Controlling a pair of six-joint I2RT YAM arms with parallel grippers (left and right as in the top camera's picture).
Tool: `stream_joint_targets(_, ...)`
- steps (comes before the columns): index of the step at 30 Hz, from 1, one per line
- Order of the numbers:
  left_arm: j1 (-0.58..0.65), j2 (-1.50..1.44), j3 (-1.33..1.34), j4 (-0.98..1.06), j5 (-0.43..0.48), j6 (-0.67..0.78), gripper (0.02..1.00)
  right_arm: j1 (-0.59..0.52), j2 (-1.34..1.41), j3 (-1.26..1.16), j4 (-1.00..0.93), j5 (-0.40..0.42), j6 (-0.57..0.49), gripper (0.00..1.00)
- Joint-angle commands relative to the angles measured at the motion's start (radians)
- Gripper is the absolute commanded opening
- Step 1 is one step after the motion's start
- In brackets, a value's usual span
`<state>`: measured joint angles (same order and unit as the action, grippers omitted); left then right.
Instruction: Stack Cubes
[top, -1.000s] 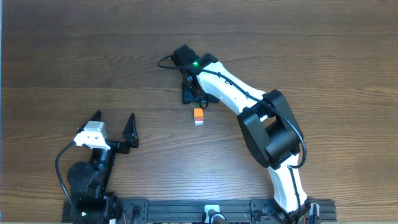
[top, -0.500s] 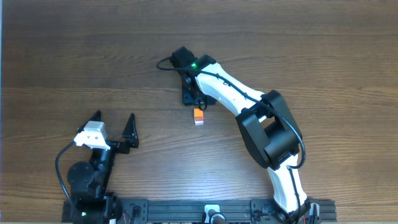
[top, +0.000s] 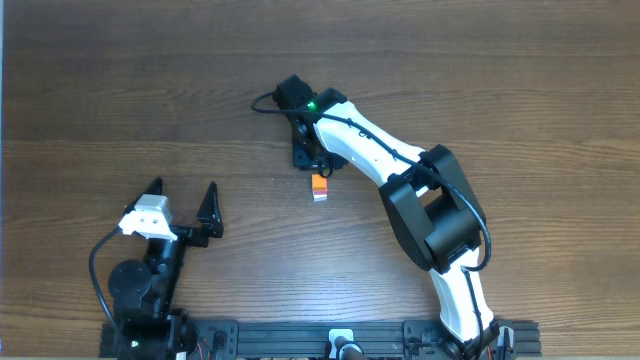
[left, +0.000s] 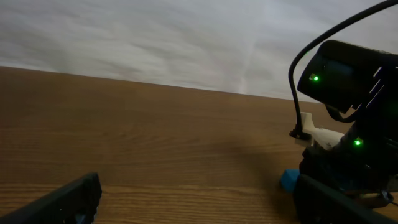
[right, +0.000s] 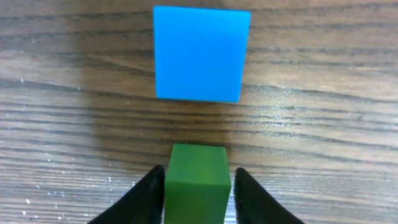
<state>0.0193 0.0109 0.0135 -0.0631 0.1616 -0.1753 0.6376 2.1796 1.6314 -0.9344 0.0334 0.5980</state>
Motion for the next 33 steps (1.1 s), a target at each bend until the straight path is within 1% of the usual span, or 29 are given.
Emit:
stream_joint_targets(1, -0.004, -0.005, -0.008, 0.003, 0.005, 0.014, 1.0, 0.006, 0.013, -0.008, -0.001, -0.003, 0.008, 0.318)
stream_joint_targets(5, -0.004, -0.005, -0.008, 0.003, 0.005, 0.014, 1.0, 0.006, 0.013, -0.008, -0.001, -0.003, 0.008, 0.281)
stream_joint_targets(10, -0.004, -0.005, -0.008, 0.003, 0.005, 0.014, 1.0, 0.006, 0.013, -0.008, -0.001, -0.007, 0.008, 0.172)
stream_joint_targets(15, -0.004, -0.005, -0.008, 0.003, 0.005, 0.014, 1.0, 0.005, 0.013, -0.008, -0.001, -0.007, 0.008, 0.093)
stream_joint_targets(18, -0.004, -0.005, -0.008, 0.003, 0.005, 0.014, 1.0, 0.005, 0.013, -0.008, -0.001, -0.007, 0.007, 0.066)
stream_joint_targets(26, -0.004, -0.005, -0.008, 0.003, 0.005, 0.014, 1.0, 0.005, 0.003, 0.023, -0.035, -0.006, -0.005, 0.045)
stream_joint_targets(33, -0.004, -0.005, -0.008, 0.003, 0.005, 0.014, 1.0, 0.005, -0.011, 0.127, -0.126, 0.043, -0.017, 0.012)
